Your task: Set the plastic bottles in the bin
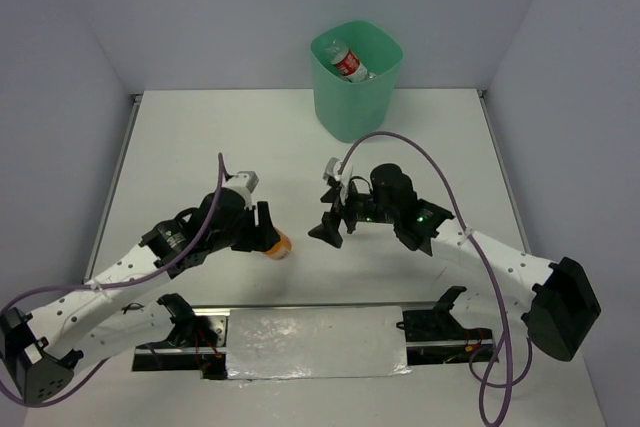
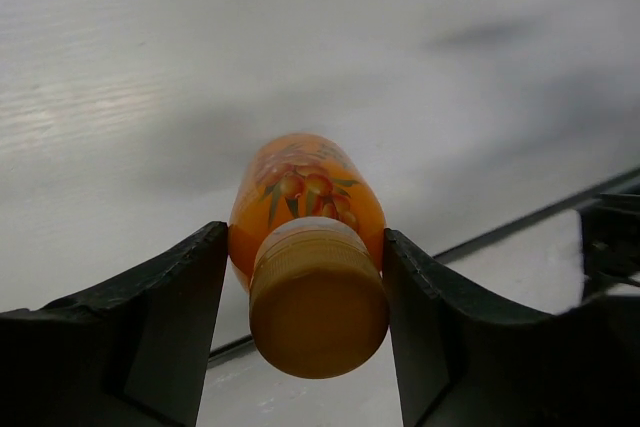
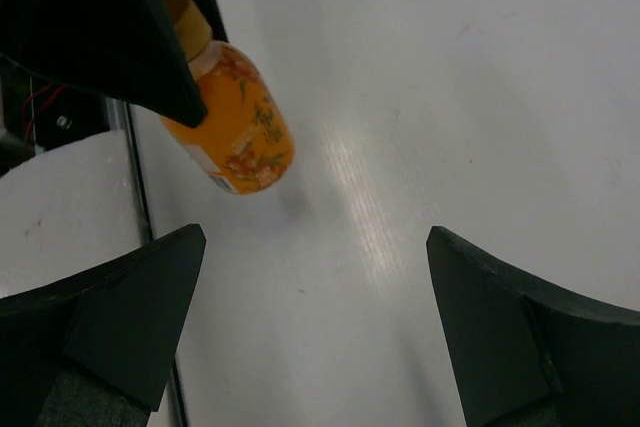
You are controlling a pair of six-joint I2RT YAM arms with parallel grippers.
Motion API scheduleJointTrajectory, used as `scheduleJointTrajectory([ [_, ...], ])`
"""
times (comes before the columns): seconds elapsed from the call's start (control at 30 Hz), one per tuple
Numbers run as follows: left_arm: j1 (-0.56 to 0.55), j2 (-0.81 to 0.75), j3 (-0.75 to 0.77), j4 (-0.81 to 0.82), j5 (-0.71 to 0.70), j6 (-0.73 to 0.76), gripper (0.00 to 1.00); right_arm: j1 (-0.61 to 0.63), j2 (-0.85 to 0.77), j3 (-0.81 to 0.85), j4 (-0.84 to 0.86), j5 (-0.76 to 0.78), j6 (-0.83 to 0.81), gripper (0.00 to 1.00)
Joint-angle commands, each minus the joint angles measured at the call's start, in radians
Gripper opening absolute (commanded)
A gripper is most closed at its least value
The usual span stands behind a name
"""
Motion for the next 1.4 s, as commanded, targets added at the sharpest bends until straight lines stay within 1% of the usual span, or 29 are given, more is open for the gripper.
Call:
scheduleJointTrajectory([
  [0.0,-0.011,-0.026,0.027,0.174,0.197,0.124,0.0,0.057,0.035,0.0,0.076,-0.144,-0.144,1.0],
  [0.07,-0.017,-0.026,0.021,0.212,0.242,0.135,0.0,0.088,0.065,0.002,0.081,-0.139,-0.18,1.0],
  [0.13,-0.021,-0.023,0.027,0.229,0.248,0.141,0.0,0.119,0.107,0.017,0.064,-0.162,-0.213,1.0],
  [0.37,-0.043,-0.006,0.024,0.287,0.294,0.156,0.0,0.169,0.239,0.046,0.141,-0.144,-0.185,1.0],
  [0.43,-0.049,0.006,0.035,0.279,0.285,0.158,0.0,0.174,0.256,0.028,0.222,-0.159,-0.155,1.0],
  [0.47,-0.051,0.008,0.036,0.285,0.29,0.161,0.0,0.177,0.259,0.02,0.296,-0.156,-0.141,1.0],
  [0.53,-0.057,0.008,0.035,0.304,0.311,0.166,0.0,0.182,0.259,-0.02,0.378,-0.139,-0.095,1.0],
  [0.57,-0.06,0.008,0.035,0.31,0.313,0.169,0.0,0.185,0.257,-0.03,0.448,-0.127,-0.08,1.0],
  [0.63,-0.063,0.008,0.04,0.307,0.296,0.172,0.0,0.185,0.254,-0.055,0.496,-0.133,-0.046,0.97],
  [0.67,-0.063,0.008,0.041,0.302,0.288,0.172,0.0,0.185,0.253,-0.055,0.504,-0.139,-0.044,0.95],
  [0.73,-0.064,0.006,0.049,0.298,0.274,0.172,0.0,0.185,0.25,-0.046,0.481,-0.133,-0.053,0.81],
  [0.77,-0.064,0.003,0.05,0.302,0.273,0.173,0.0,0.185,0.248,-0.043,0.465,-0.113,-0.056,0.68],
  [0.8,-0.064,-0.006,0.049,0.31,0.27,0.17,0.0,0.183,0.248,-0.043,0.463,-0.098,-0.05,0.62],
  [0.83,-0.064,-0.01,0.044,0.319,0.259,0.167,0.01,0.183,0.248,-0.043,0.463,-0.077,-0.052,0.53],
  [0.87,-0.064,-0.013,0.035,0.337,0.251,0.164,0.04,0.182,0.248,-0.041,0.464,-0.066,-0.046,0.48],
  [0.9,-0.064,-0.018,0.03,0.347,0.247,0.157,0.1,0.18,0.245,-0.041,0.463,-0.064,-0.044,0.45],
  [0.93,-0.064,-0.02,0.027,0.353,0.233,0.152,0.46,0.183,0.243,-0.038,0.454,-0.063,-0.046,0.4],
  [0.97,-0.064,-0.021,0.023,0.364,0.225,0.149,0.79,0.183,0.234,-0.041,0.455,-0.053,-0.046,0.4],
  [1.0,-0.064,-0.021,0.024,0.367,0.208,0.143,0.99,0.185,0.23,-0.043,0.455,-0.049,-0.047,0.38],
  [1.07,-0.064,-0.02,0.032,0.364,0.182,0.137,0.99,0.183,0.214,-0.052,0.446,-0.018,-0.052,0.36],
  [1.13,-0.064,-0.012,0.036,0.361,0.167,0.132,0.99,0.177,0.204,-0.067,0.451,0.002,-0.05,0.35],
  [1.23,-0.064,-0.012,0.027,0.397,0.167,0.12,0.99,0.149,0.184,-0.104,0.47,0.063,-0.036,0.35],
  [1.27,-0.064,-0.007,0.029,0.402,0.132,0.118,0.99,0.139,0.168,-0.118,0.484,0.074,-0.021,0.34],
  [1.37,-0.064,0.003,0.044,0.393,0.083,0.109,0.99,0.059,0.133,-0.164,0.526,0.047,0.026,0.35],
])
